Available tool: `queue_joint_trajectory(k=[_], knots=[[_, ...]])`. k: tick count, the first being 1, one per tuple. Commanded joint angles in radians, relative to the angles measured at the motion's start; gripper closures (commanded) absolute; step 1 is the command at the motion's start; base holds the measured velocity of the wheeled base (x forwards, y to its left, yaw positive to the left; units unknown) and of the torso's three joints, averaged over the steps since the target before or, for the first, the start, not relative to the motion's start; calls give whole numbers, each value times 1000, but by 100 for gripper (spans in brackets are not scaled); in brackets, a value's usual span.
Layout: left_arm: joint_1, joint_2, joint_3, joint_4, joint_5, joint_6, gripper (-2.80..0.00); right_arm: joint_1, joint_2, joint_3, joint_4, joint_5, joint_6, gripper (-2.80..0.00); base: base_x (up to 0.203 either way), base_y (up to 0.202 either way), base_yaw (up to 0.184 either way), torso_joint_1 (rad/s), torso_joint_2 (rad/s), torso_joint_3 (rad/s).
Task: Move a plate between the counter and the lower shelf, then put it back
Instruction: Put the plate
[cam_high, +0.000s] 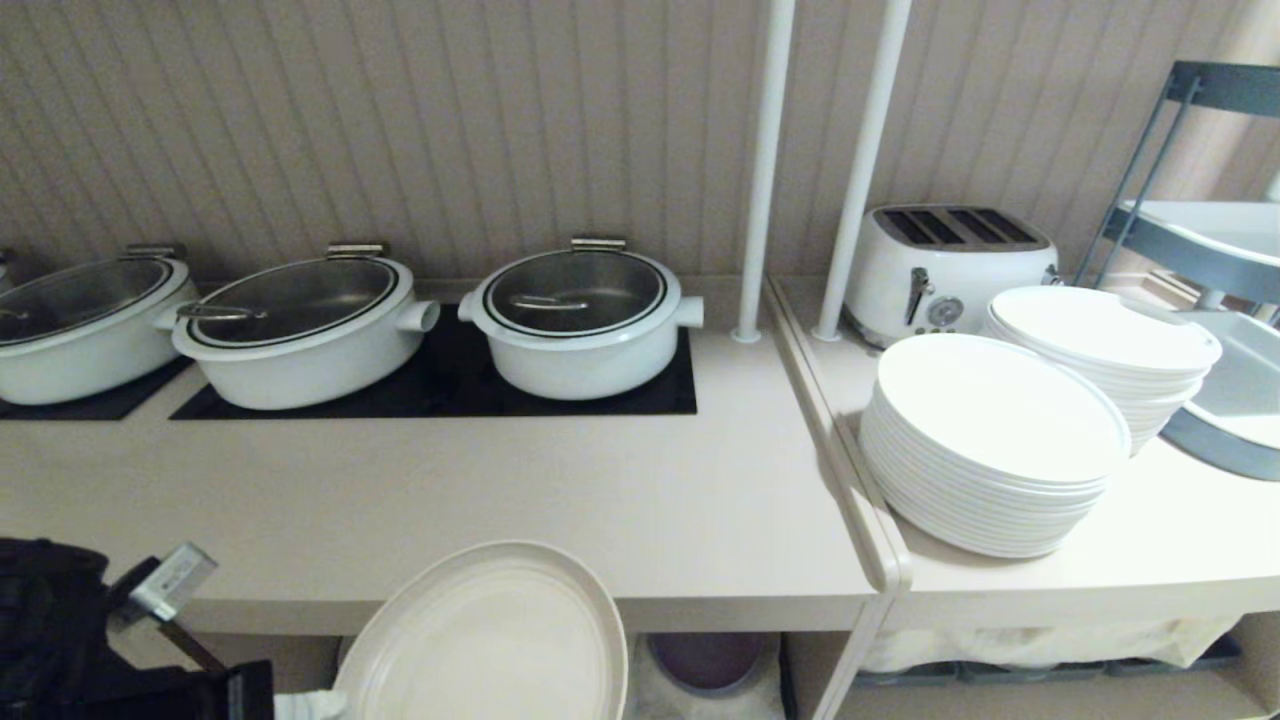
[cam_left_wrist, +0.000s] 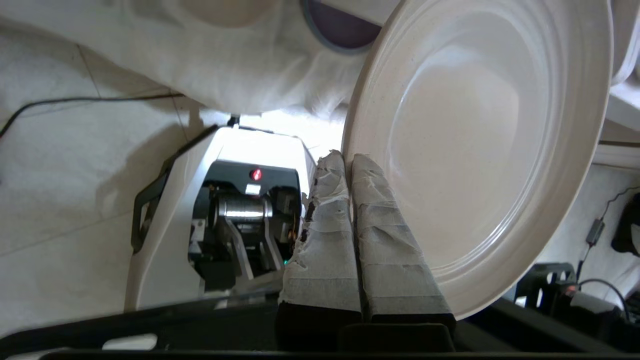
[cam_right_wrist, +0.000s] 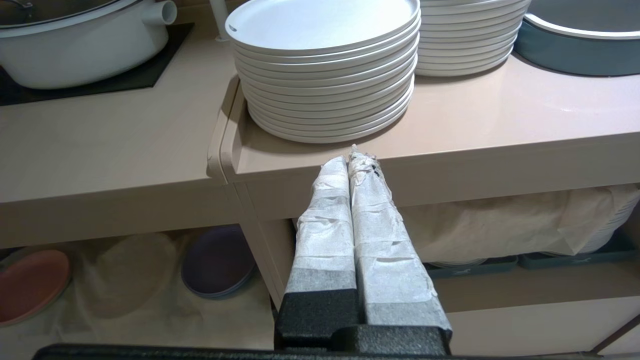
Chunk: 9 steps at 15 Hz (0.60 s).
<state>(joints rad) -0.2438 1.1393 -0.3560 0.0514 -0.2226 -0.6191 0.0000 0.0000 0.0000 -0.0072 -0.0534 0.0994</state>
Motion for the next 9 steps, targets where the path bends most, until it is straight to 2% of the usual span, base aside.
queue_joint_trajectory(k=[1, 5, 9], knots=[[1, 60, -13, -14, 0, -4, 0, 0, 0, 0, 0, 0, 0, 0, 0, 0, 0, 0, 0, 0], [3, 168, -80, -56, 9, -44, 0, 0, 0, 0, 0, 0, 0, 0, 0, 0, 0, 0, 0, 0], [26, 285, -147, -88, 15, -51, 0, 0, 0, 0, 0, 0, 0, 0, 0, 0, 0, 0, 0, 0]])
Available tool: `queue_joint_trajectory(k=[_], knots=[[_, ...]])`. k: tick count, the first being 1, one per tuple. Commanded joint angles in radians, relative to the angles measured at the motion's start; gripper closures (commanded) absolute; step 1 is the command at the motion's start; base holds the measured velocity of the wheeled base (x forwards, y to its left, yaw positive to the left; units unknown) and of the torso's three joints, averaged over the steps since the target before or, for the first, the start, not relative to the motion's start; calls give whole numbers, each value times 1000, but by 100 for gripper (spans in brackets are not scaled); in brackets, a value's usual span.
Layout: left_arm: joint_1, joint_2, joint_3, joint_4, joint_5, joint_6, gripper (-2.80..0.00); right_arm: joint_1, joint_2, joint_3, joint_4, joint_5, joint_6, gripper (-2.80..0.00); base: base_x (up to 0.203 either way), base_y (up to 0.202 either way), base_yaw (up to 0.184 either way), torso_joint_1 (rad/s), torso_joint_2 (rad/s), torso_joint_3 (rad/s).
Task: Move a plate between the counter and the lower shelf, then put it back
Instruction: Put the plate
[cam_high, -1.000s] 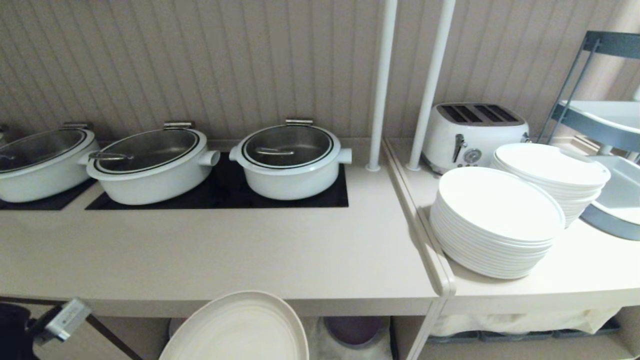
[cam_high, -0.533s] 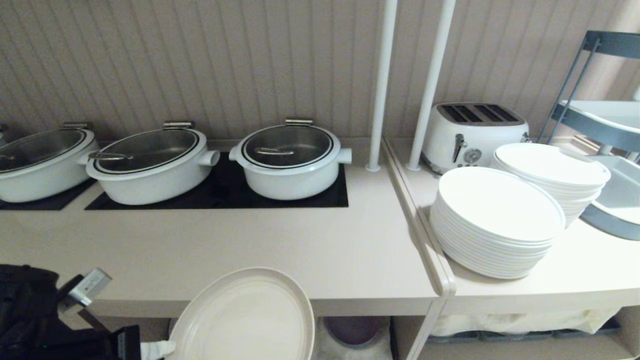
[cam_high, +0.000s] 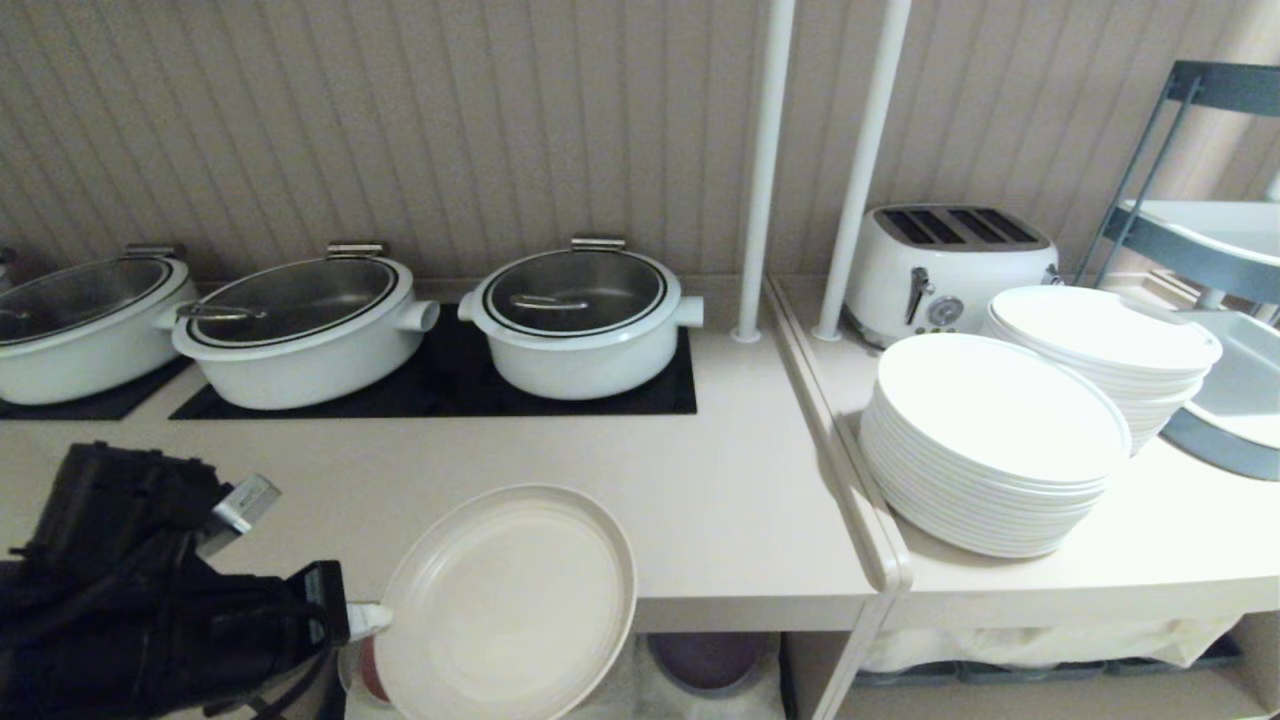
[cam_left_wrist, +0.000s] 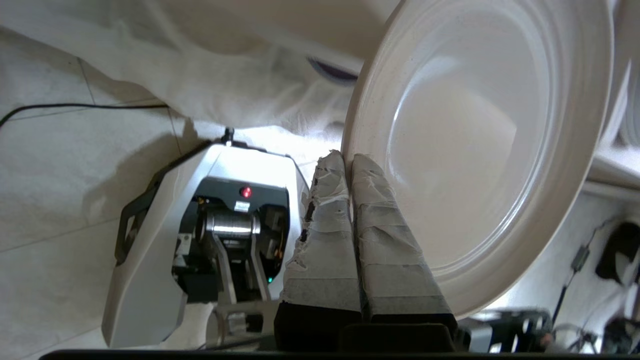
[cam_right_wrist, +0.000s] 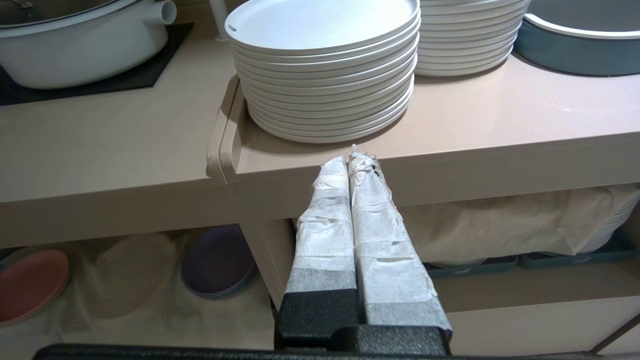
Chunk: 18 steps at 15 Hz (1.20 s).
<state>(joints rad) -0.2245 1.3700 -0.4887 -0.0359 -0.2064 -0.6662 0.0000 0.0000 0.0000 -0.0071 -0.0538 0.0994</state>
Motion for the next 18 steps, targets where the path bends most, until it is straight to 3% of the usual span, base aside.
queue_joint_trajectory(k=[1, 6, 18], knots=[[22, 85, -30, -6, 0, -3, 0, 0, 0, 0, -1, 0, 0, 0, 0, 0, 0, 0, 0, 0], [76, 208, -122, -10, 0, -1, 0, 0, 0, 0, -1, 0, 0, 0, 0, 0, 0, 0, 0, 0], [95, 386, -257, -13, -1, -1, 0, 0, 0, 0, -1, 0, 0, 0, 0, 0, 0, 0, 0, 0]])
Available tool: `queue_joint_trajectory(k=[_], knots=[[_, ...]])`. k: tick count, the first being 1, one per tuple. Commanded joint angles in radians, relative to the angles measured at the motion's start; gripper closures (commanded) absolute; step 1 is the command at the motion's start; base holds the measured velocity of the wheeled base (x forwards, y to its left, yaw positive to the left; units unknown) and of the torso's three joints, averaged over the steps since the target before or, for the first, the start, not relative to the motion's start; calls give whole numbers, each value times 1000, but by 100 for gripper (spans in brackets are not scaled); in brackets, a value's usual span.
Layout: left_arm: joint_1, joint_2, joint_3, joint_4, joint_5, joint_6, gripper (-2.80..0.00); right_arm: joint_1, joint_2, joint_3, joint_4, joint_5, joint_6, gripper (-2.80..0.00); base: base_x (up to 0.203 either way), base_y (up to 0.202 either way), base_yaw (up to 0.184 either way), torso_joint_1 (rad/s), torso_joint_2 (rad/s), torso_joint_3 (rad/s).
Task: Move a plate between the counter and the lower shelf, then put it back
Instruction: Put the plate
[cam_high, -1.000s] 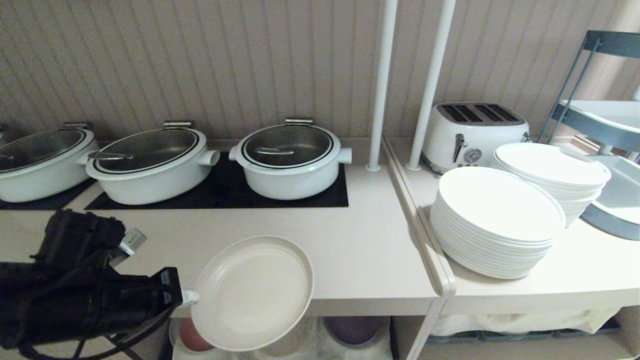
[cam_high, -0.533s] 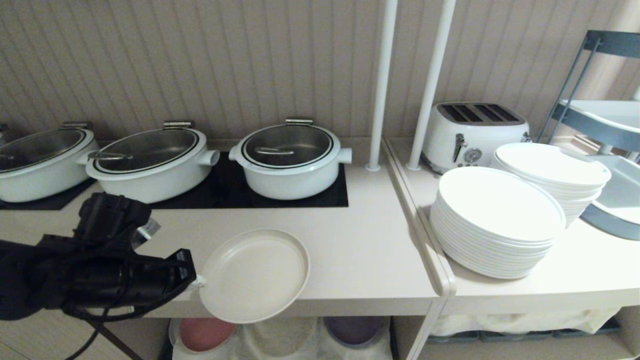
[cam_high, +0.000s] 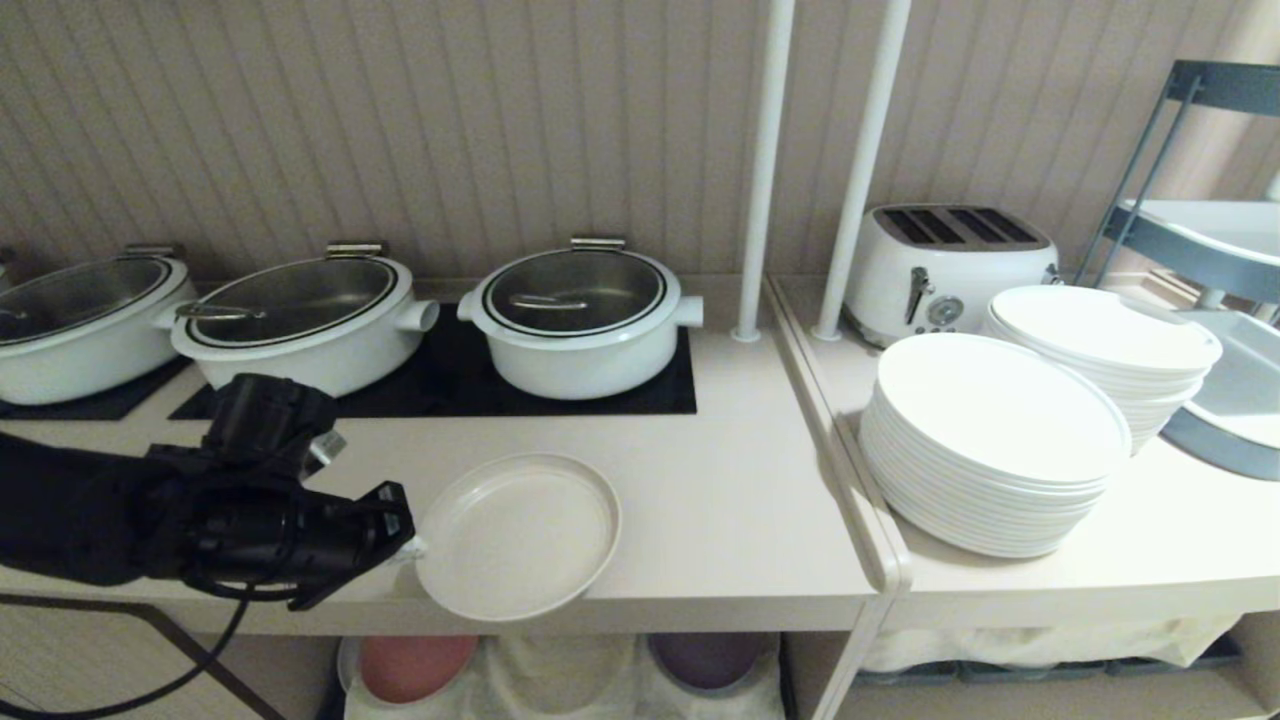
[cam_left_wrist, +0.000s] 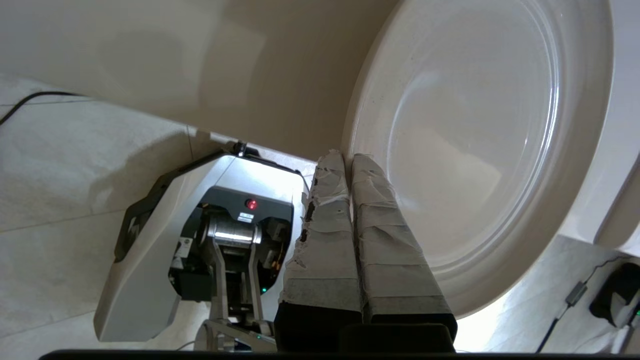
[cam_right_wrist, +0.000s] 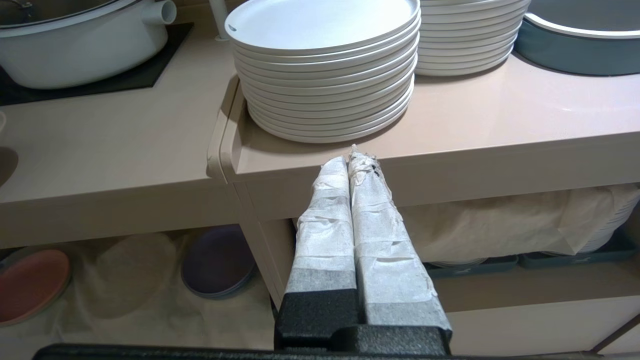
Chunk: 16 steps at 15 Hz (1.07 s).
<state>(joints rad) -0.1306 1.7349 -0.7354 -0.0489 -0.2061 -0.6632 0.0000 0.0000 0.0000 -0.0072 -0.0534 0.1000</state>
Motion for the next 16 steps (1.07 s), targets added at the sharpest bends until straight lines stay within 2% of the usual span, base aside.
queue_joint_trajectory(k=[1, 6, 16], knots=[[6, 30, -19, 0, -1, -3, 0, 0, 0, 0, 0, 0, 0, 0, 0, 0, 0, 0, 0, 0], [35, 73, -61, 0, -4, 2, 0, 0, 0, 0, 0, 0, 1, 0, 0, 0, 0, 0, 0, 0], [51, 141, -122, 0, -4, 2, 0, 0, 0, 0, 0, 0, 0, 0, 0, 0, 0, 0, 0, 0]])
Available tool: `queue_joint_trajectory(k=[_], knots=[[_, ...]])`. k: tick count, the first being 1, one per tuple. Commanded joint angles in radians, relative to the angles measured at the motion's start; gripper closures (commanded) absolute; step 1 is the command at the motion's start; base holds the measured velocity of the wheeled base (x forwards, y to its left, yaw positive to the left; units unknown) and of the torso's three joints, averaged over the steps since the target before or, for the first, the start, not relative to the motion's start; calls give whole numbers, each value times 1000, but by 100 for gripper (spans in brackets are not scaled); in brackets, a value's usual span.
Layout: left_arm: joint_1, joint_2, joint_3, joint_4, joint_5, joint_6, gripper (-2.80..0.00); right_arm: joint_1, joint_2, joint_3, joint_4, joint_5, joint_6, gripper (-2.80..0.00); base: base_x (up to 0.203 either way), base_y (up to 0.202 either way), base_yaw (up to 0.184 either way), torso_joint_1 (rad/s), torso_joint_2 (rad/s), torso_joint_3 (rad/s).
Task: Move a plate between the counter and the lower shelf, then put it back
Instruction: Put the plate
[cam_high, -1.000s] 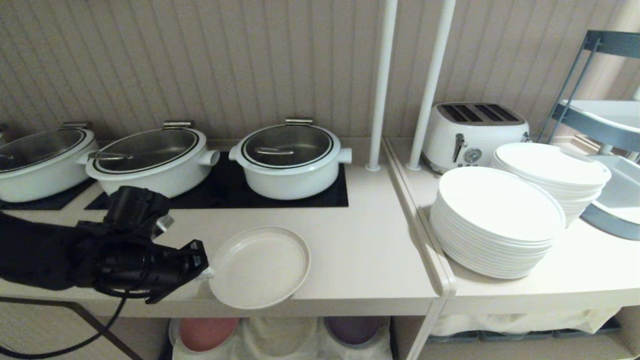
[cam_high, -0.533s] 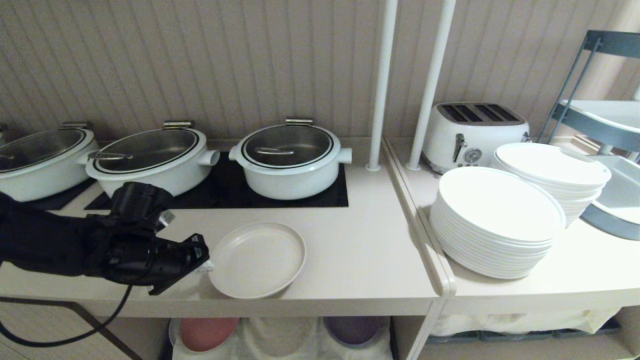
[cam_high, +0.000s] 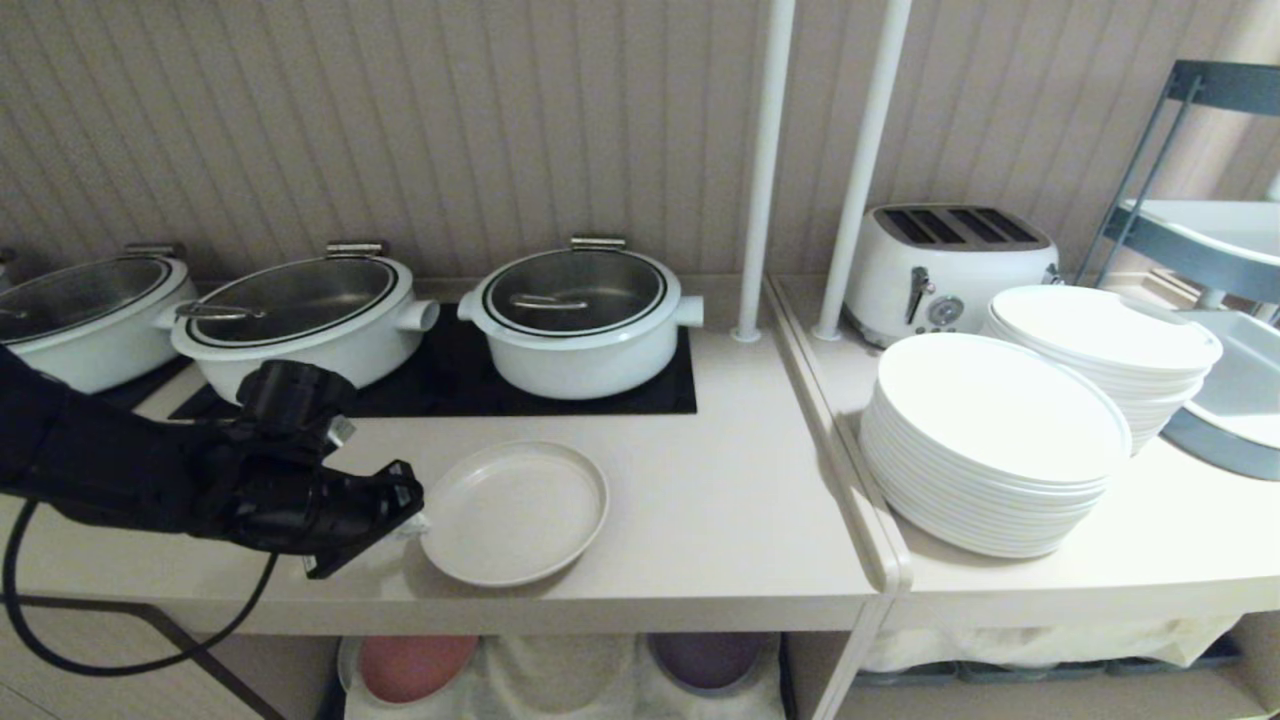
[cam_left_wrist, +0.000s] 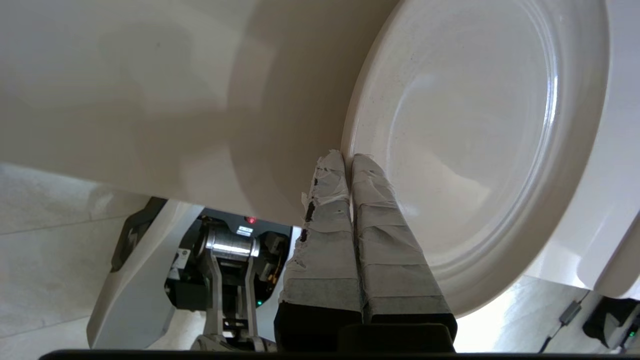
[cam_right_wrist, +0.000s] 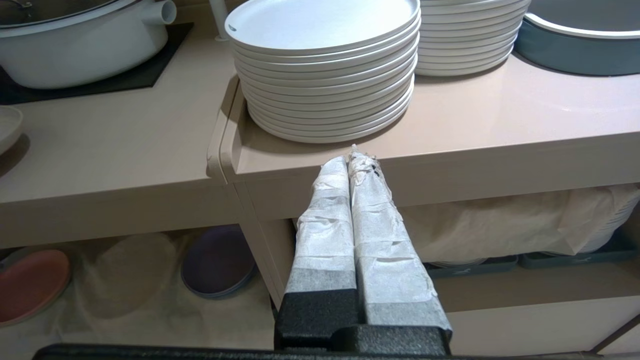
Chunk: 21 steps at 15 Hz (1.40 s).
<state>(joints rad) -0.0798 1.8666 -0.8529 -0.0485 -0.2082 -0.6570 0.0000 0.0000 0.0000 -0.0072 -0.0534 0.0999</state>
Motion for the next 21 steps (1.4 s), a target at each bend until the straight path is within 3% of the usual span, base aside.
queue_joint_trajectory(k=[1, 5, 8, 21], knots=[[0, 20, -12, -1, -1, -4, 0, 0, 0, 0, 0, 0, 0, 0, 0, 0, 0, 0, 0, 0], [-2, 49, -25, -2, 0, -4, 0, 0, 0, 0, 0, 0, 1, 0, 0, 0, 0, 0, 0, 0], [-2, 72, -10, -98, 4, -3, 0, 0, 0, 0, 0, 0, 1, 0, 0, 0, 0, 0, 0, 0], [-12, 88, -9, -103, 3, -3, 0, 0, 0, 0, 0, 0, 1, 0, 0, 0, 0, 0, 0, 0]])
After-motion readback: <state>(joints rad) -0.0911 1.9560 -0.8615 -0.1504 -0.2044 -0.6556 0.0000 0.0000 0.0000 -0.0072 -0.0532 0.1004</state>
